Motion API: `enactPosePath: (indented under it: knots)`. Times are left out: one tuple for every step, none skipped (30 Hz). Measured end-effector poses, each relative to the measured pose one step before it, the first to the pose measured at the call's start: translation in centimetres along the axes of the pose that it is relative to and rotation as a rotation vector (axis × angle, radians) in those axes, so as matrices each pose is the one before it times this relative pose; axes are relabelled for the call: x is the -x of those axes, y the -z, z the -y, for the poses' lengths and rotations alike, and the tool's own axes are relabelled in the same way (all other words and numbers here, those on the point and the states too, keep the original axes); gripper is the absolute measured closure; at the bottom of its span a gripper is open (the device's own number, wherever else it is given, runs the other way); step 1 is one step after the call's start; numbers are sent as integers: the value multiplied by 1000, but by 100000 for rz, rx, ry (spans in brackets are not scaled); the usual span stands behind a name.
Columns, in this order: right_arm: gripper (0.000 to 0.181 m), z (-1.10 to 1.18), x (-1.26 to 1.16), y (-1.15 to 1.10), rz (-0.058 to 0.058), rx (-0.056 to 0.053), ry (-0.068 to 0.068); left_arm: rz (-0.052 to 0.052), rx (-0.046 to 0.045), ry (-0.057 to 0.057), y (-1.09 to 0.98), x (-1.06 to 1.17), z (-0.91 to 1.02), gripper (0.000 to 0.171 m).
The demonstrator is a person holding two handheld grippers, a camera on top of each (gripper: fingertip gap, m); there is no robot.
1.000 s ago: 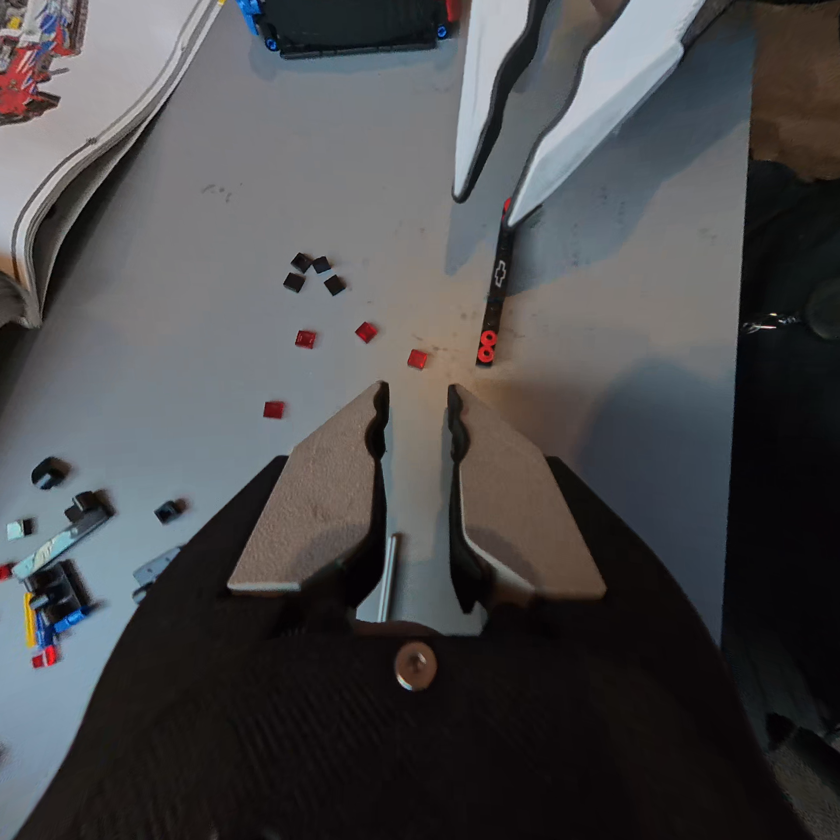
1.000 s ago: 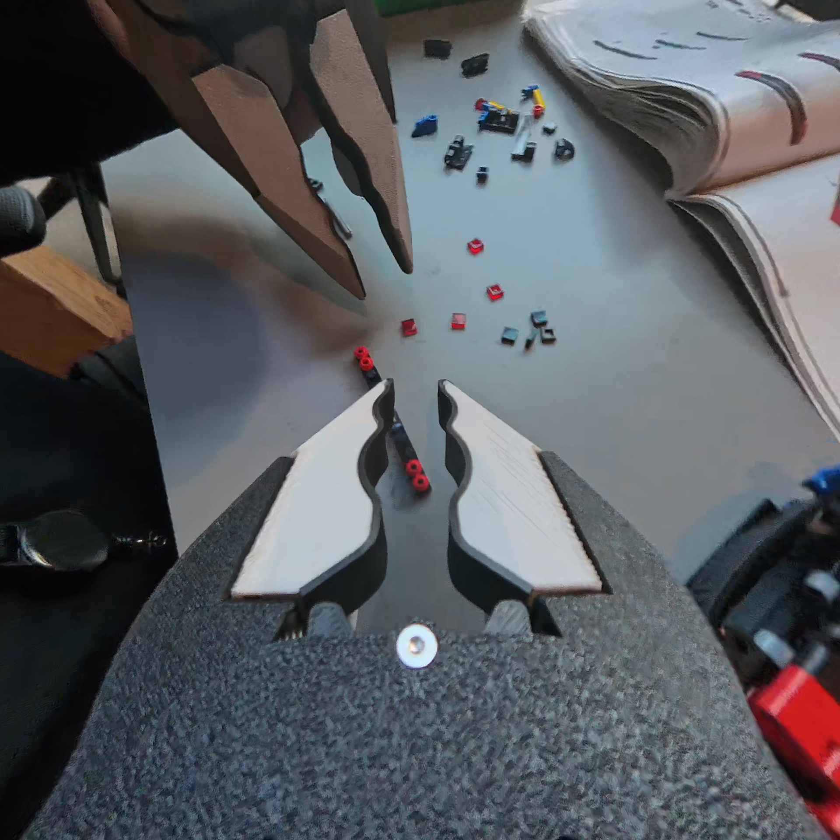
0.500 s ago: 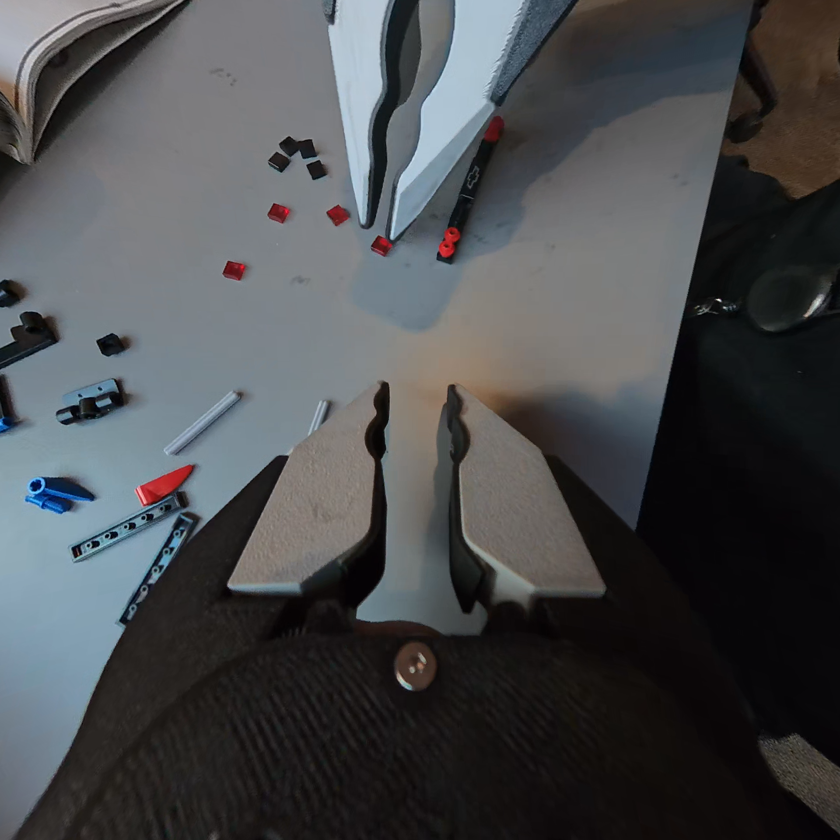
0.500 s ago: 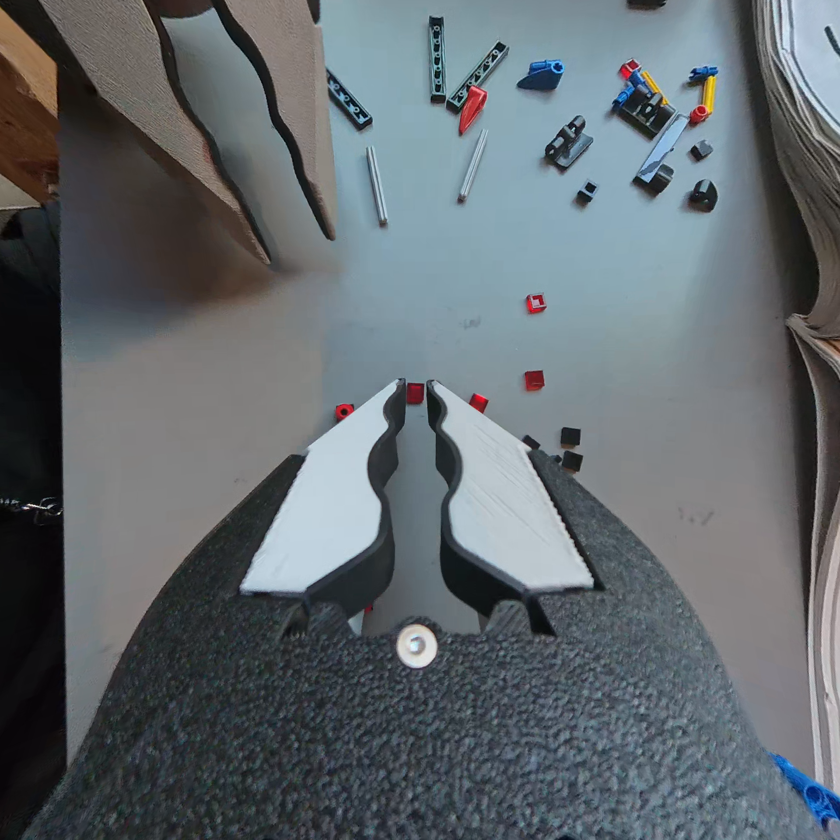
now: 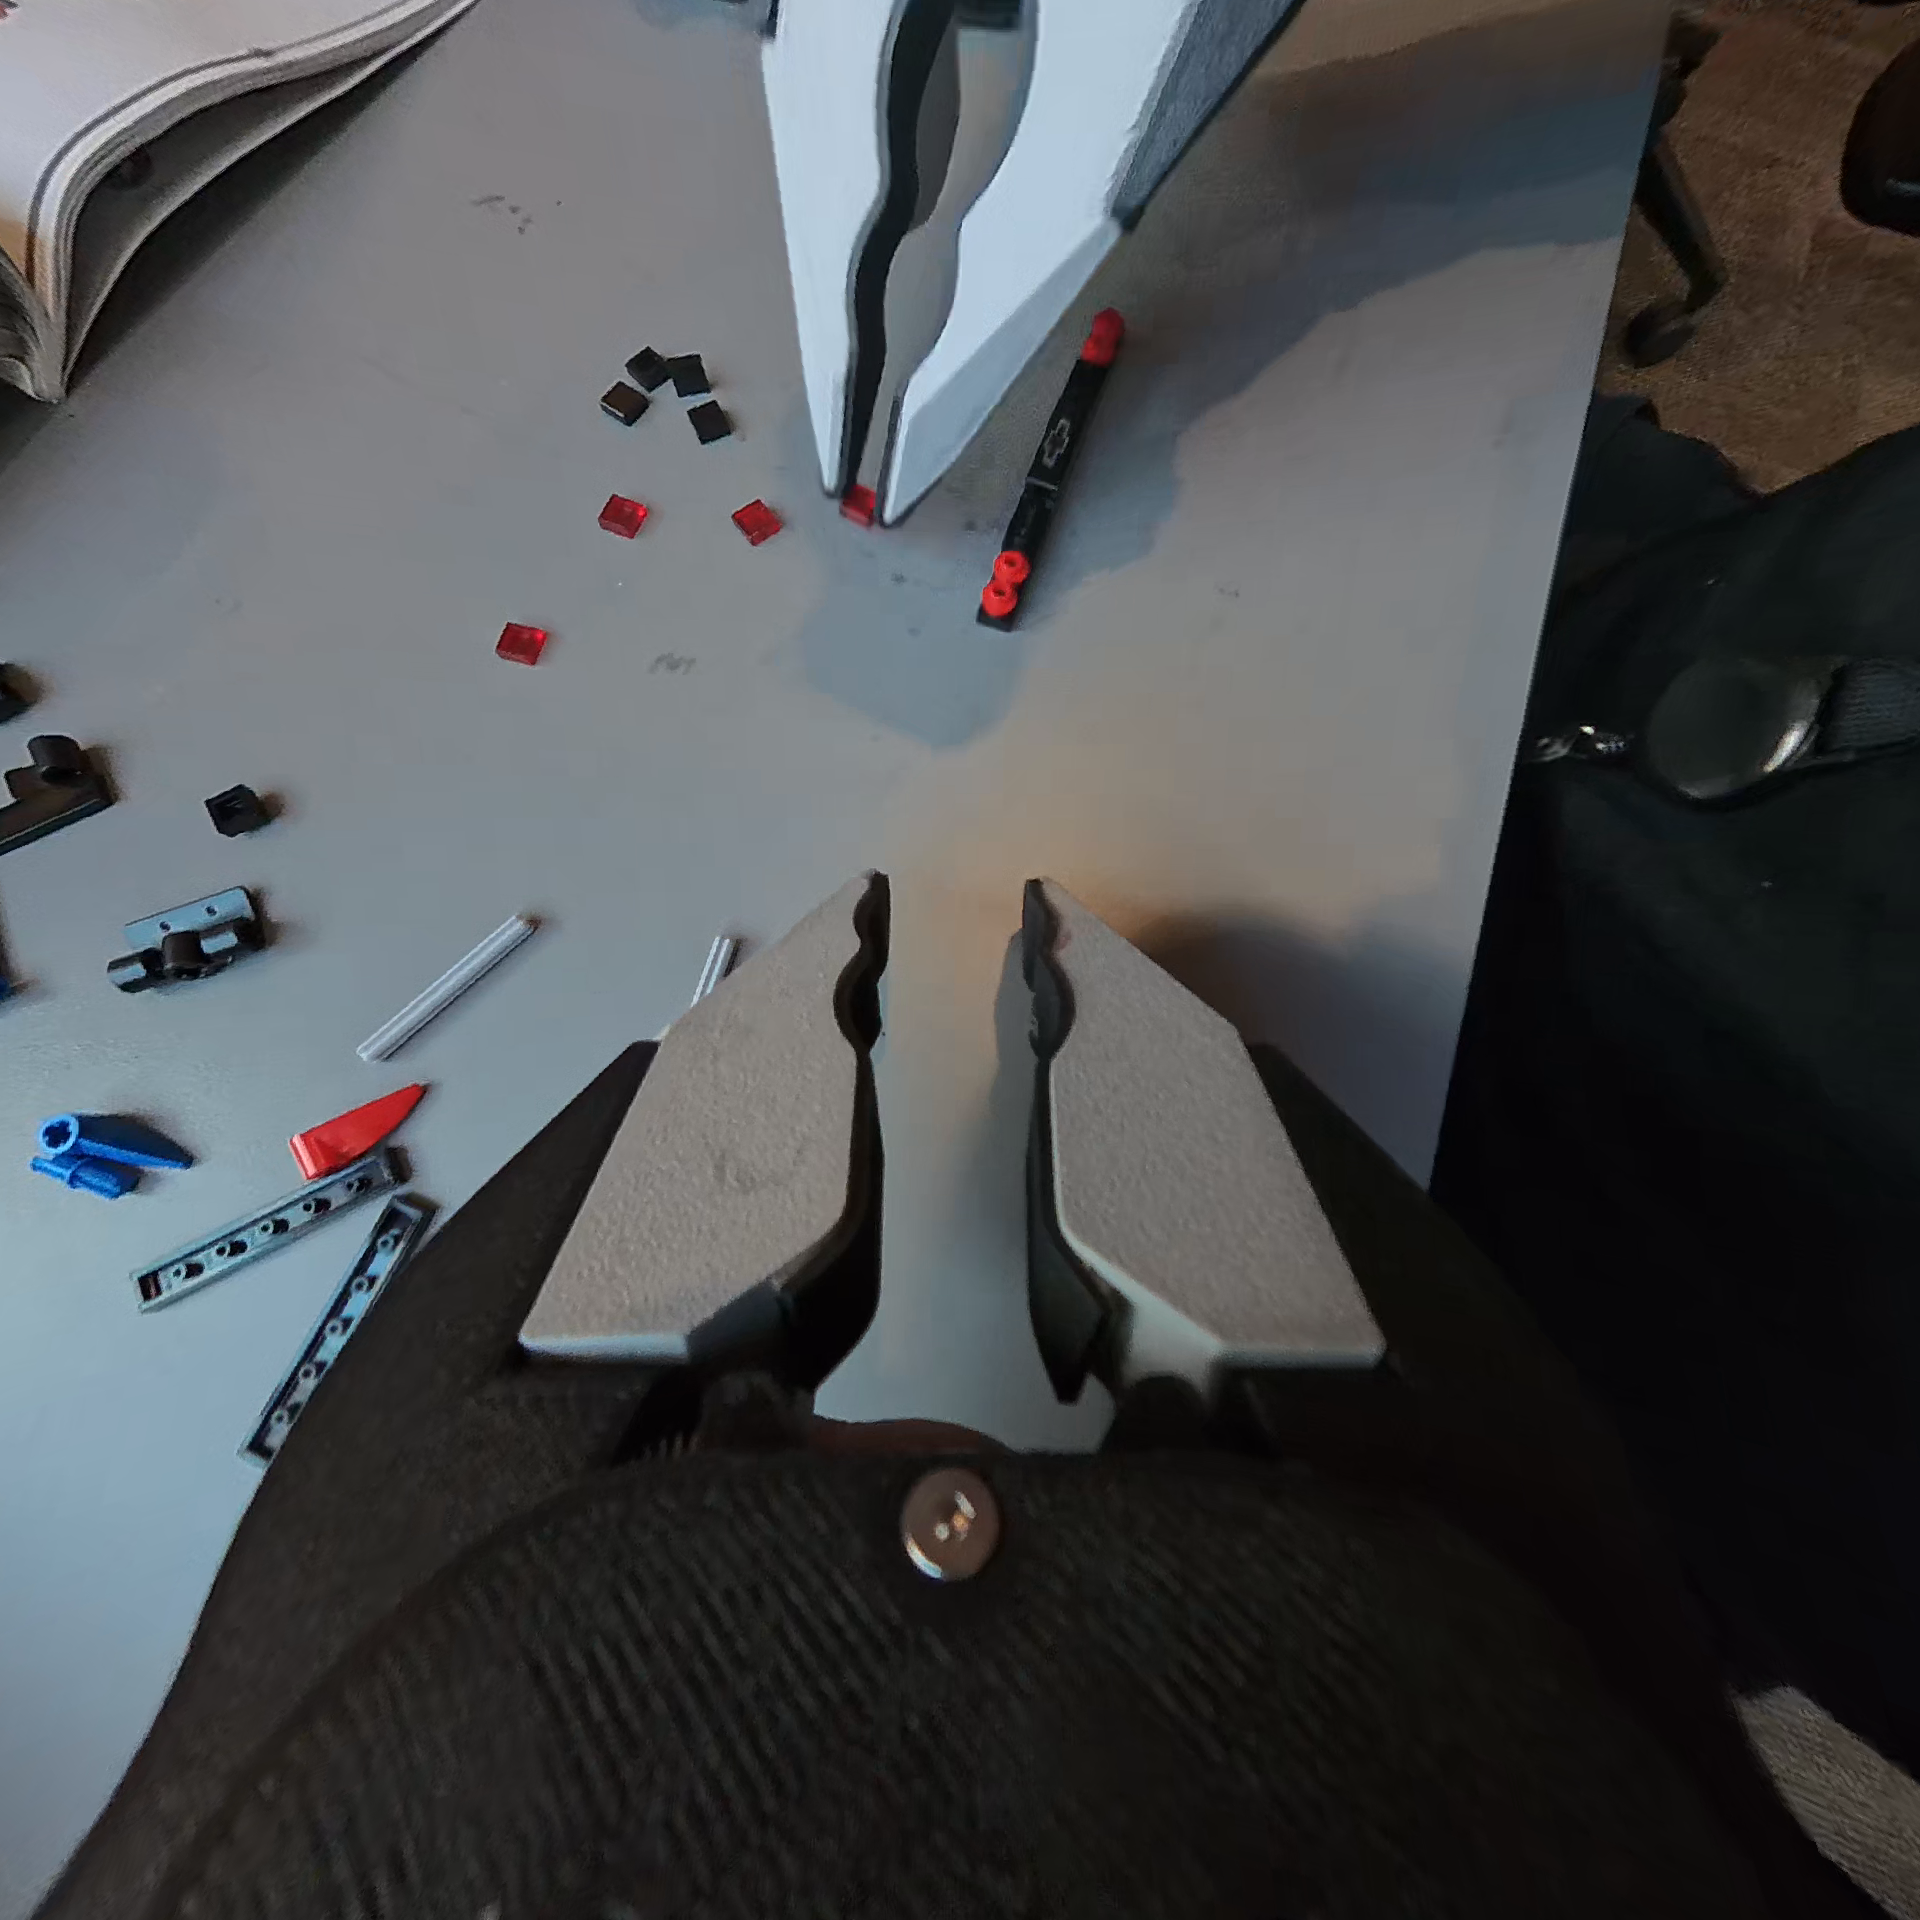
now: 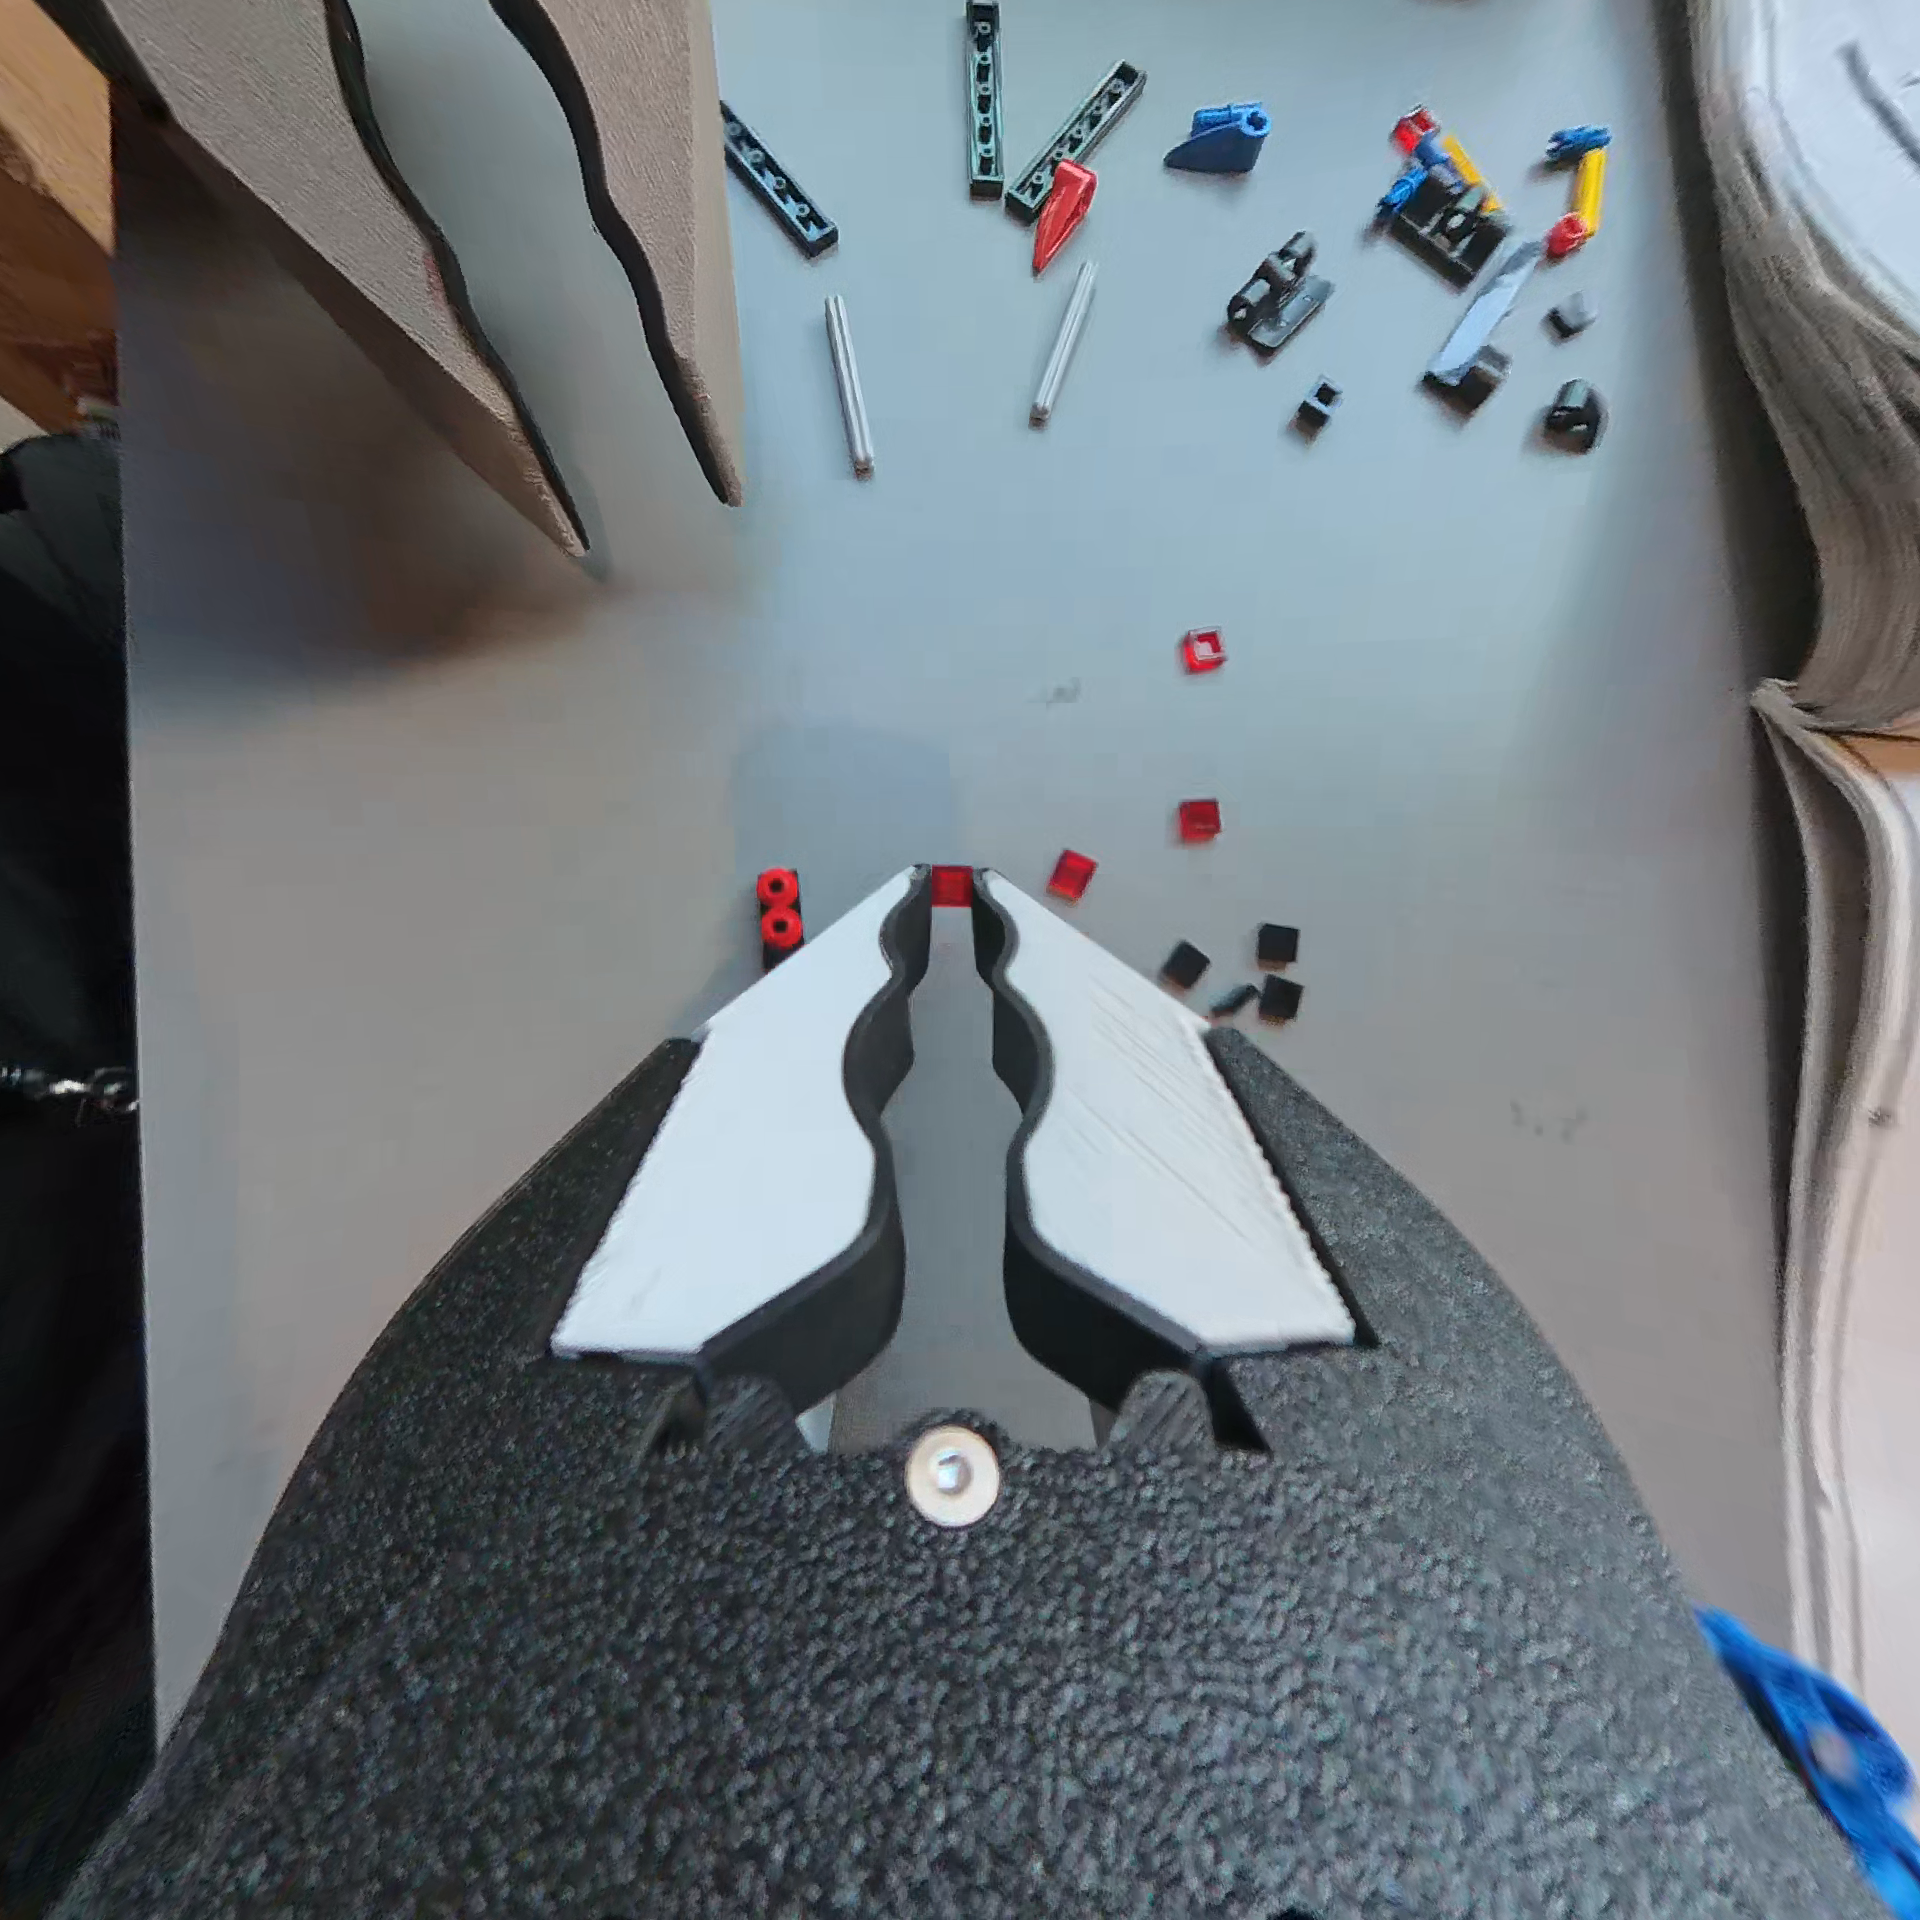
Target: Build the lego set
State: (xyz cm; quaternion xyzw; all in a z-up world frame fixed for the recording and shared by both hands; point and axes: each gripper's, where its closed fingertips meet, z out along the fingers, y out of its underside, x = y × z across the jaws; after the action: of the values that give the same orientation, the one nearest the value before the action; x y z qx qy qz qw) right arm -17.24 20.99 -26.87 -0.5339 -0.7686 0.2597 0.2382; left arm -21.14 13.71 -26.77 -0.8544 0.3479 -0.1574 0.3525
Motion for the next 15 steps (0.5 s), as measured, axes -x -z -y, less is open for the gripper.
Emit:
enactPosePath:
  knots:
    - [175, -156, -185, 1137, -1486, -962, 279, -756, -1098, 422, -215, -131, 446, 149]
    - [175, -209, -155, 1257, -1149, -1384, -246, -899, -1627, 525, -357, -181, 687, 149]
    - [175, -297, -115, 1276, -971, -1554, -519, -1277, -1406, 113, -516, -249, 846, 149]
    - [175, -397, 56, 1192, -132, -1411, -504, -1295, -1151, -640, -666, -299, 979, 149]
    - [175, -455, 180, 1009, 271, -1058, -473, -1128, -981, -1662, -779, -288, 1082, 148]
    - [175, -528, 202, 772, 163, -619, -706, -1295, -886, -2508, -862, -294, 1089, 148]
    - [175, -539, 267, 484, 509, -317, -1112, -2370, -516, -2613, -958, -352, 922, 148]
    - [175, -549, 321, 208, 825, -111, -1529, -2840, 1126, -1915, -1015, -330, 535, 148]
    - [175, -584, 325, -29, 963, 278, -1467, -2359, 2583, -2163, -993, -171, 227, 148]
    - [175, -620, 335, -175, 855, 877, -757, -725, 2404, -2599, -929, 96, 118, 148]
    - [175, -600, 284, -243, 366, 1142, 147, 214, 2368, -2585, -814, 245, 52, 147]
    - [175, -468, 186, -215, -256, 873, 574, -487, 2291, -1851, -660, 131, -10, 147]
    - [175, -292, 200, -191, 111, 428, 462, -1430, 1348, -784, -500, -35, 67, 147]
    - [175, -98, 213, -129, 583, -262, 266, -1559, 634, -110, -369, -61, 60, 147]
    - [175, 28, 124, -95, 489, -590, 160, -1218, 890, 64, -301, 4, -38, 148]
